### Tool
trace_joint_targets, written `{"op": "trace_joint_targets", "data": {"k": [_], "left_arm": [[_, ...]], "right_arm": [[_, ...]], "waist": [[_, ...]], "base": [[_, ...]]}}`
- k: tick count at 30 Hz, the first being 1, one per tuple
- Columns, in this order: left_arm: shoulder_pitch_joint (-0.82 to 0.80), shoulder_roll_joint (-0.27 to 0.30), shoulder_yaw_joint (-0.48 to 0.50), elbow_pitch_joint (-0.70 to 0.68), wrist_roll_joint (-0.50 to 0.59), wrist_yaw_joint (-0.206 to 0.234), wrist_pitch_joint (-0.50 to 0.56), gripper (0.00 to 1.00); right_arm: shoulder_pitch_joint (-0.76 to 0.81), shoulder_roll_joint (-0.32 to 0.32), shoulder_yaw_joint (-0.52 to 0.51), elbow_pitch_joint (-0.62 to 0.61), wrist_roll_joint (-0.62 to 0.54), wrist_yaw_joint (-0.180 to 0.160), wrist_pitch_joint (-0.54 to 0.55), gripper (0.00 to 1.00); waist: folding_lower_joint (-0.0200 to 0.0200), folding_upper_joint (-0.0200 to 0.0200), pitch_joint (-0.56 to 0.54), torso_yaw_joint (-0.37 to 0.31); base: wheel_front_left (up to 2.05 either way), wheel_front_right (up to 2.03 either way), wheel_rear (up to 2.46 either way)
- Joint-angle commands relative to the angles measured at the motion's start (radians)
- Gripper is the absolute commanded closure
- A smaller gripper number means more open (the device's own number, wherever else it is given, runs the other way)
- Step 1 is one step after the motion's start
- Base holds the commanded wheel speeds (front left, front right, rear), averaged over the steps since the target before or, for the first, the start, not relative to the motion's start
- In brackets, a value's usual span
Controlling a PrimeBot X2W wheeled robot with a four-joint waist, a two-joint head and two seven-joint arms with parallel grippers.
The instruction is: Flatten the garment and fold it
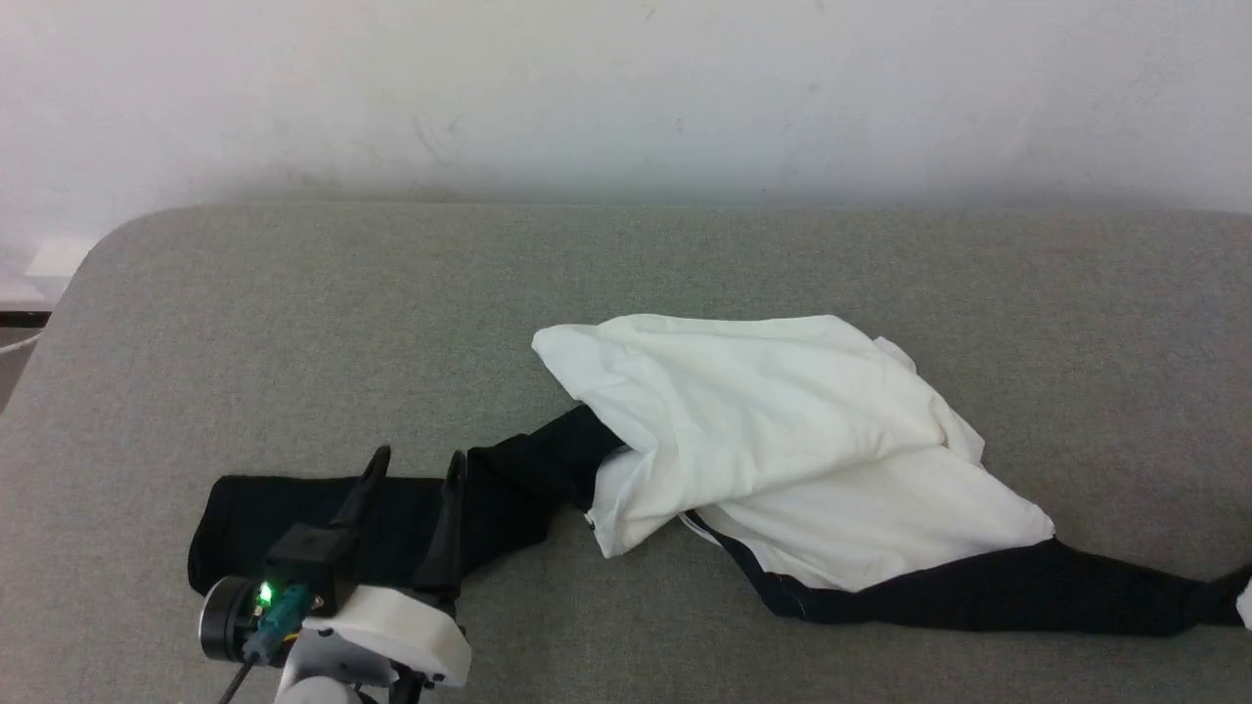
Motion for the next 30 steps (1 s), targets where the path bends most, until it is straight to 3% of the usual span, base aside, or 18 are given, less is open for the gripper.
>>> {"op": "trace_joint_targets", "data": {"k": [1, 4, 6, 7, 12, 18, 23, 24, 25, 27, 30], "left_arm": [[-0.007, 0.012, 0.015, 0.022, -0.012, 0.012, 0.041, 0.0], [-0.025, 0.027, 0.042, 0.038, -0.021, 0.036, 0.112, 0.0], [-0.043, 0.057, 0.05, 0.06, -0.025, 0.039, 0.237, 0.0], [-0.068, 0.094, 0.055, 0.065, -0.023, 0.038, 0.356, 0.0], [-0.112, 0.172, 0.047, 0.082, -0.019, 0.025, 0.645, 0.0], [-0.171, 0.227, -0.003, 0.13, -0.024, -0.009, 0.774, 0.0], [-0.203, 0.272, -0.109, 0.227, -0.105, -0.029, 0.885, 0.0], [-0.205, 0.291, -0.155, 0.236, -0.135, -0.03, 0.905, 0.67], [-0.209, 0.313, -0.198, 0.237, -0.165, -0.03, 0.915, 1.0], [-0.229, 0.357, -0.244, 0.229, -0.224, -0.03, 0.905, 1.0], [-0.286, 0.414, -0.229, 0.218, -0.244, -0.031, 0.798, 1.0]], "right_arm": [[-0.016, 0.01, 0.031, -0.033, 0.027, -0.001, -0.034, 0.0], [-0.02, 0.022, 0.073, -0.089, 0.048, -0.001, -0.061, 0.0], [-0.02, 0.039, 0.107, -0.149, 0.072, -0.001, -0.071, 0.0], [-0.015, 0.055, 0.131, -0.205, 0.091, -0.001, -0.07, 0.0], [0.006, 0.079, 0.168, -0.31, 0.092, -0.001, -0.056, 0.0], [0.012, 0.086, 0.183, -0.332, 0.105, -0.001, -0.071, 0.0], [0.011, 0.087, 0.197, -0.296, 0.133, -0.001, -0.107, 0.0], [0.01, 0.087, 0.202, -0.288, 0.136, -0.001, -0.115, 0.0], [0.01, 0.087, 0.206, -0.28, 0.136, -0.001, -0.122, 0.0], [0.01, 0.087, 0.21, -0.264, 0.138, -0.001, -0.135, 0.0], [0.012, 0.087, 0.213, -0.241, 0.136, -0.001, -0.15, 0.0]], "waist": [[0.0, 0.0, 0.006, -0.005], [0.0, 0.0, 0.018, -0.01], [0.0, 0.0, 0.035, -0.015], [0.0, 0.0, 0.052, -0.02], [0.0, 0.0, 0.096, -0.036], [0.0, 0.0, 0.144, -0.059], [0.0, 0.0, 0.177, -0.083], [0.0, 0.0, 0.18, -0.089], [0.0, 0.0, 0.182, -0.093], [0.0, 0.0, 0.181, -0.099], [0.0, 0.0, 0.168, -0.104]], "base": [[0.0, 0.0, 0.0], [0.0, 0.0, 0.0], [0.0, 0.0, 0.0], [0.0, 0.0, 0.0], [0.0, 0.0, 0.0], [0.0, 0.0, 0.0], [0.0, 0.0, 0.0], [0.0, 0.0, 0.0], [0.0, 0.0, 0.0], [0.0, 0.0, 0.0], [0.0, 0.0, 0.0]]}}
